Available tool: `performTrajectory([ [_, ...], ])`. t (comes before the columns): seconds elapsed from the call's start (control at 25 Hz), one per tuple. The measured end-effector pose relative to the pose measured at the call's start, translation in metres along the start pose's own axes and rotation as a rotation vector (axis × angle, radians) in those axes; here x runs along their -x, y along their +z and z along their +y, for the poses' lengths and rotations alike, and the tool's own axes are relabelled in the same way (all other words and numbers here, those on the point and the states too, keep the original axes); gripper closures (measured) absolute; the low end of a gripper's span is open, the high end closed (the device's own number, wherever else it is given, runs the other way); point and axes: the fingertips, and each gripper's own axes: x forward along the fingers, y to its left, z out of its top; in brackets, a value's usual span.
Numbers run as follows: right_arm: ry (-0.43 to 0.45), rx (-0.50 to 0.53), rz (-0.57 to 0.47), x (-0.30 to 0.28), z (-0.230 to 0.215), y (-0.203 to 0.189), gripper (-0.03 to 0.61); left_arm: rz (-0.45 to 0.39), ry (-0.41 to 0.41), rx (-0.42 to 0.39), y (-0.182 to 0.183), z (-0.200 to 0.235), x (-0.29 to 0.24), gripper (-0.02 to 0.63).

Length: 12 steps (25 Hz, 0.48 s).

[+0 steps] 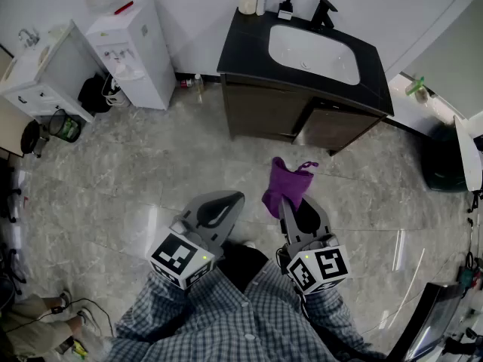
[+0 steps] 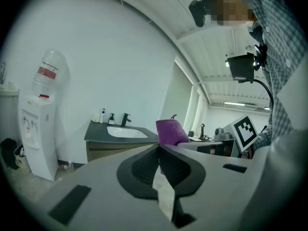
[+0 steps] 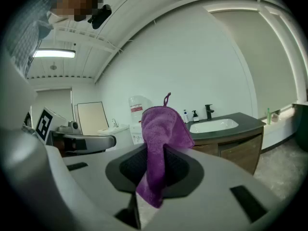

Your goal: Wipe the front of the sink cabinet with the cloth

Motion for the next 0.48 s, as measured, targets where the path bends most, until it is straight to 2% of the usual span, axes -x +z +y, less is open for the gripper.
performTrajectory([
  [0.48,0.01,0.013,0.005,0.0032,-0.0004,-0.0007,0.5,0.0,0.006,-0.001,-0.0017,-0.0044,-0.0008,0.602],
])
